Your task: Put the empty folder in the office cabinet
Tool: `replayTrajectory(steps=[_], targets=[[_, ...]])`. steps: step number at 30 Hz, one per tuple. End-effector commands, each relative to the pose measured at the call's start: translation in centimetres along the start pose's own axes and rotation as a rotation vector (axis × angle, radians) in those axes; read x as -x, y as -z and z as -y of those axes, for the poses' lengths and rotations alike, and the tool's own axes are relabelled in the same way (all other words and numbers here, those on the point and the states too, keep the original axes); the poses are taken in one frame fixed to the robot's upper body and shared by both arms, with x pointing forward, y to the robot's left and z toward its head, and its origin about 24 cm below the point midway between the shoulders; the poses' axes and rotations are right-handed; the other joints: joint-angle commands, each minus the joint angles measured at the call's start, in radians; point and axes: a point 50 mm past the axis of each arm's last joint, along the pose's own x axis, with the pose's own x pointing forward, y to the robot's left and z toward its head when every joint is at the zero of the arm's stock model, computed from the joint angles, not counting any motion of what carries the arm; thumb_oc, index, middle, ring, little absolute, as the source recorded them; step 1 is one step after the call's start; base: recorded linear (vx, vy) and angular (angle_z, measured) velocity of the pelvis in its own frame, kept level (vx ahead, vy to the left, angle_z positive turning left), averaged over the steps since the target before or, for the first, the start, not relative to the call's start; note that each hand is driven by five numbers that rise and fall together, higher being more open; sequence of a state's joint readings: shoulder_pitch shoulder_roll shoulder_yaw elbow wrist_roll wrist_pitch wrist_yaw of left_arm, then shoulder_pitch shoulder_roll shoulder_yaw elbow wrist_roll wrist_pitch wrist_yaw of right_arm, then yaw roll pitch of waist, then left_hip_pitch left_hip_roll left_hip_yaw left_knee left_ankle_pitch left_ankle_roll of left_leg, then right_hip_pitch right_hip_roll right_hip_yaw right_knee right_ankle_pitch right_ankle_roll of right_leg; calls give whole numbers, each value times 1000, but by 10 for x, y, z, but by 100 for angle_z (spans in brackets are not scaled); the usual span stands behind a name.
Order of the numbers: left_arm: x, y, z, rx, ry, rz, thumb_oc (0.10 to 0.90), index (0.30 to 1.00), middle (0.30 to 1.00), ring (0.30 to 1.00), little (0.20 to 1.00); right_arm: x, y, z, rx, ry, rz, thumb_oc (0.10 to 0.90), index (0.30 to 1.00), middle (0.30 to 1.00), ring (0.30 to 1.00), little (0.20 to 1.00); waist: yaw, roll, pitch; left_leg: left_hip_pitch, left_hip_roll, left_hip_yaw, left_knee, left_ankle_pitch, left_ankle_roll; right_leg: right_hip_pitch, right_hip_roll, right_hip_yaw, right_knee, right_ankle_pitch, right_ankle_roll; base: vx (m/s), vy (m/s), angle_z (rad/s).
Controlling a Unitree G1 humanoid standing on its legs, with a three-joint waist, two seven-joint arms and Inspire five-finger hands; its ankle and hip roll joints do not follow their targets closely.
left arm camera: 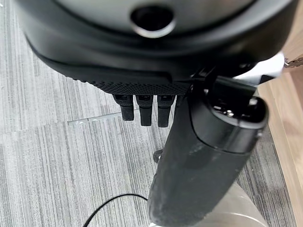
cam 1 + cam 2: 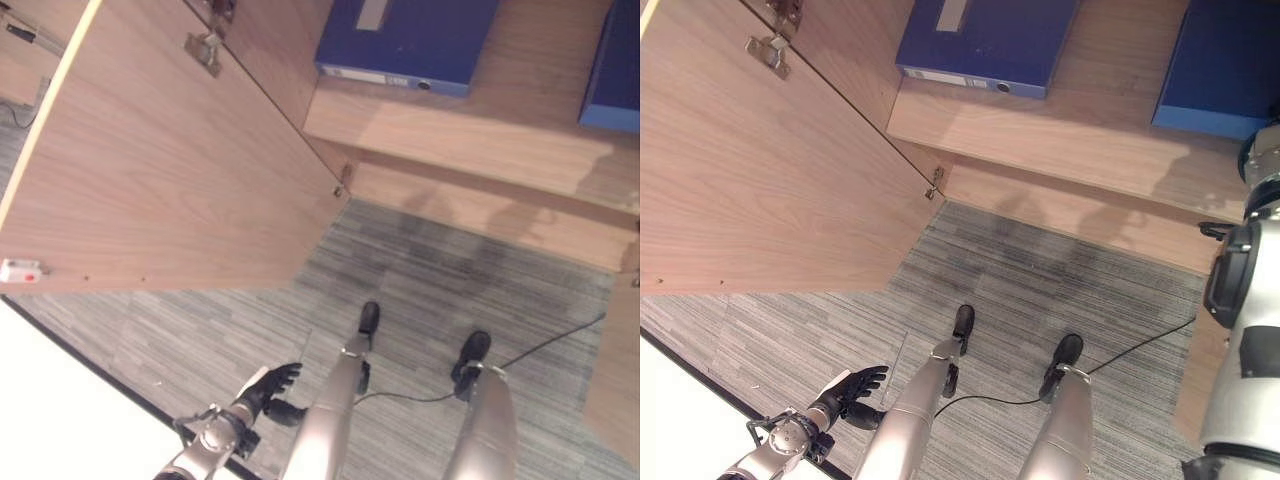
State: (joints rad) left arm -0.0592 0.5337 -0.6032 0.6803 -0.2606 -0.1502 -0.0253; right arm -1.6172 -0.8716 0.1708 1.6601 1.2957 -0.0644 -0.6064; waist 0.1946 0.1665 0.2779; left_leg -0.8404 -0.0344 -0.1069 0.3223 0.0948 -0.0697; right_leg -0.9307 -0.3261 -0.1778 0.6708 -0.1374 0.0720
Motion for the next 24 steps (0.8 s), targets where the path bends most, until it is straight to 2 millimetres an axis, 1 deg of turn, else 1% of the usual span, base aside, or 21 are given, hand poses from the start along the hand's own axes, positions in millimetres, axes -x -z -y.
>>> replayTrajectory(steps=[1,2,3,5,6,7,9,11,12,13,16,18,21,23,24], targets=[[10,22,-17,-9,-76,-83,800,900,900,900,900,-8,-33,12,17,38,156,800,900,900,900,900,26,6,9,108,16,-3,-41,-190,-16,174,52,8,-30,-116,72,-2,-7,-5],[10,21,-16,-2,-76,-81,800,900,900,900,900,-9,-27,14,24,45,145,800,900,900,900,900,27,5,10,115,16,-3,-47,-188,-16,182,54,6,-40,-111,73,-3,-4,-6],[9,22,-15,18,-79,-86,800,900,900,900,900,-13,-14,20,43,66,119,800,900,900,900,900,29,4,11,141,17,-4,-69,-183,-17,211,60,0,-71,-103,75,-2,-1,-8],[9,23,-15,23,-81,-89,800,900,900,900,900,-15,-8,23,50,77,111,800,900,900,900,900,28,2,12,152,18,-5,-79,-179,-16,226,62,-4,-87,-98,75,0,1,-13],[8,24,-12,36,-81,-91,800,900,900,900,900,-20,4,34,68,114,90,800,900,900,900,900,28,1,11,169,22,-6,-95,-173,-16,250,66,-8,-116,-88,75,-97,32,-10],[9,25,-13,35,-81,-94,800,900,900,900,900,-21,5,35,68,116,88,800,900,900,900,900,31,4,19,162,24,-1,-95,-147,-14,246,64,-19,-122,-60,70,-21,5,-5],[7,23,-10,45,-81,-89,800,900,900,900,900,-25,24,48,90,162,53,800,900,900,900,900,30,4,11,189,27,-7,-113,-164,-15,277,71,-11,-146,-76,75,43,-15,-3],[8,25,-10,47,-85,-95,800,900,900,900,900,-27,31,52,99,178,43,800,900,900,900,900,36,5,18,189,30,-4,-115,-140,-12,280,70,-24,-159,-50,71,-75,30,-3],[7,24,-8,61,-89,-89,800,900,900,900,900,-29,46,63,112,214,8,800,900,900,900,900,35,7,20,203,33,-5,-126,-136,-11,291,71,-25,-170,-43,72,-74,34,-2],[7,24,-8,61,-90,-91,800,900,900,900,900,-29,47,63,112,216,7,800,900,900,900,900,35,6,20,204,34,-5,-128,-135,-11,293,72,-25,-173,-41,72,0,0,0],[5,24,-5,75,-91,-90,800,900,900,900,900,-29,60,69,133,236,-16,800,900,900,900,900,35,3,22,214,40,-2,-140,-133,-10,302,76,-23,-190,-35,72,5,-3,-7],[5,23,-5,80,-92,-88,800,900,900,900,900,-29,63,69,135,237,-22,800,900,900,900,900,36,2,23,216,40,-2,-144,-131,-11,305,77,-23,-196,-34,72,0,-10,-5],[4,23,-4,90,-97,-86,800,900,900,900,900,-28,62,67,152,230,-15,800,900,900,900,900,37,1,29,222,45,0,-159,-121,-10,304,81,-23,-201,-29,73,-13,-16,-5],[5,25,-4,91,-104,-91,800,900,900,900,900,-27,59,63,153,216,-9,800,900,900,900,900,39,2,32,226,48,2,-168,-116,-11,301,82,-23,-201,-29,72,0,0,0],[6,27,-4,88,-106,-99,800,900,900,900,900,-27,54,60,146,202,0,800,900,900,900,900,40,1,32,226,49,2,-169,-114,-12,300,82,-24,-198,-30,71,0,0,0]])
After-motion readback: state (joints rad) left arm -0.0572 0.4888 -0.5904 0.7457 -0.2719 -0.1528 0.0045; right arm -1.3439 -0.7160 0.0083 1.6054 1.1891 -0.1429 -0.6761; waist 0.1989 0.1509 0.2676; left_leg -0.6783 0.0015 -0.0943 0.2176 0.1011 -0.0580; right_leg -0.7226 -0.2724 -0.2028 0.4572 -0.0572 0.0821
